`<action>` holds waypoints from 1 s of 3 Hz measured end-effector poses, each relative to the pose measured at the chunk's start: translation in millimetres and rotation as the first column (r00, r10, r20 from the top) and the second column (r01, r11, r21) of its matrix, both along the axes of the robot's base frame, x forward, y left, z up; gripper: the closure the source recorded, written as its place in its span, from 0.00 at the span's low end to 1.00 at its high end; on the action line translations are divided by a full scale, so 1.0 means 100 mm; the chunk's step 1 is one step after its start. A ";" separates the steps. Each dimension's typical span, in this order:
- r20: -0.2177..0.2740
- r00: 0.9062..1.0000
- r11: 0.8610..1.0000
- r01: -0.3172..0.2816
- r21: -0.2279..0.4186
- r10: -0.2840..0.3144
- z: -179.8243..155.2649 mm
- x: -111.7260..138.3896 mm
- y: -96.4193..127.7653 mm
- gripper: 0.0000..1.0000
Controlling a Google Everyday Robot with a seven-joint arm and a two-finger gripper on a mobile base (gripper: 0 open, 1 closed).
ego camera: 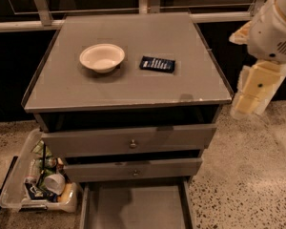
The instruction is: Place rxbar blueberry into bottom drawer
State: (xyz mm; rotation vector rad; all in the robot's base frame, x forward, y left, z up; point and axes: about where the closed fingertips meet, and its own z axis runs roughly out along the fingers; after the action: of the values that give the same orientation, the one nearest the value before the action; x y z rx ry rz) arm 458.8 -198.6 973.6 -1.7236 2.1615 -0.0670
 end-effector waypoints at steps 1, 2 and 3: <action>0.077 0.996 0.994 -0.062 0.086 0.055 0.06 0.32 0.25 0.00; 0.144 0.985 0.972 -0.125 0.198 0.098 0.14 0.64 0.40 0.00; 0.163 0.978 0.942 -0.177 0.285 0.134 0.10 1.03 0.63 0.00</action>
Offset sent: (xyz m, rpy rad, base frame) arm 0.1019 0.0580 0.0277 0.3739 -0.2033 0.1822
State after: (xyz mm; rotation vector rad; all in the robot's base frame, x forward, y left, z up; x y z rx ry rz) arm 562.0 -135.3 983.6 -1.6530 1.8205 0.1663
